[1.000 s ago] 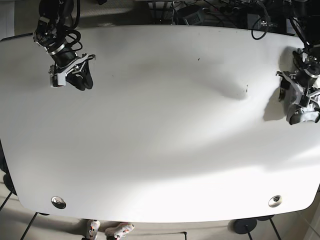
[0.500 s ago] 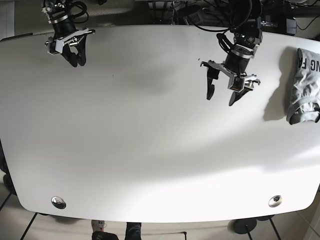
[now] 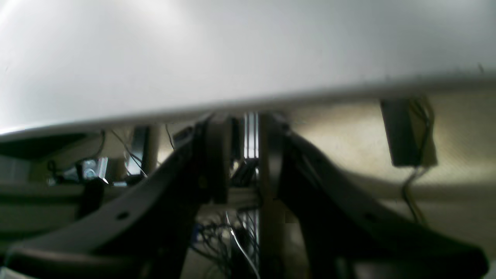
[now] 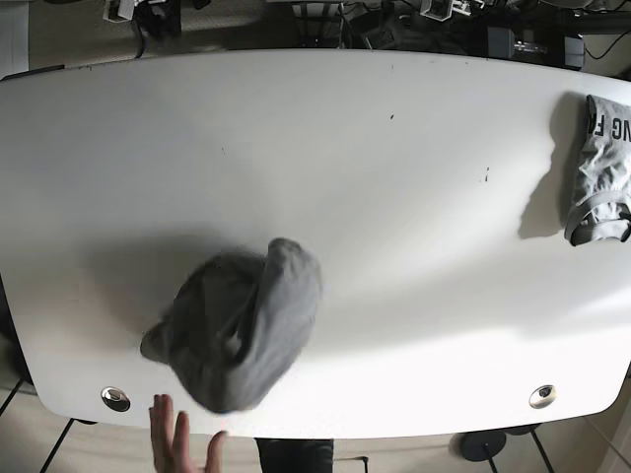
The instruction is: Fold the T-shirt properly
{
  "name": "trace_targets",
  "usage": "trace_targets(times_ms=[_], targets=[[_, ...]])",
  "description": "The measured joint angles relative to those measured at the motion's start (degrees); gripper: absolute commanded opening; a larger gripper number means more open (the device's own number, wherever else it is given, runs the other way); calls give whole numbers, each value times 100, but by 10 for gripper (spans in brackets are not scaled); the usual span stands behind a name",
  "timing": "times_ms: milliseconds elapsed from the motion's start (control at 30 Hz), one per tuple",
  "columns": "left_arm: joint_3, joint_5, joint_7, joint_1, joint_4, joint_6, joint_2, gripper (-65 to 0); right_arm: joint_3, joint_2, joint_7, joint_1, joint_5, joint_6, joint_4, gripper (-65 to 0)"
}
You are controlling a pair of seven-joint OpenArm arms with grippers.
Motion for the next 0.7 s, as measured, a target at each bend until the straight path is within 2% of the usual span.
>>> trace_targets(times_ms=[100,267,367,500,667,700], targets=[[4,0,0,367,0,-7,0,-260,-2,11,0,-280,-2,4,-7,-491],[4,0,55,310,177,-4,0,-260,-4,-4,-2,-175,-9,0,11,-491],[4,2,-46,-240,514,-2,0,-260,-7,-15,-37,203,-2,7,356,-491],[-13,7,98,-1263,481,-2,2,-260,-7,-15,-68,885,-70,4,439,-491],[-11,7,621,-2186,470,457,219,-254,-4,-2,-81,1687,-66,4,433,-487],[0,7,632,-2393,470,448,293,-254,0,0,-337,1945,-68,4,435,-485]])
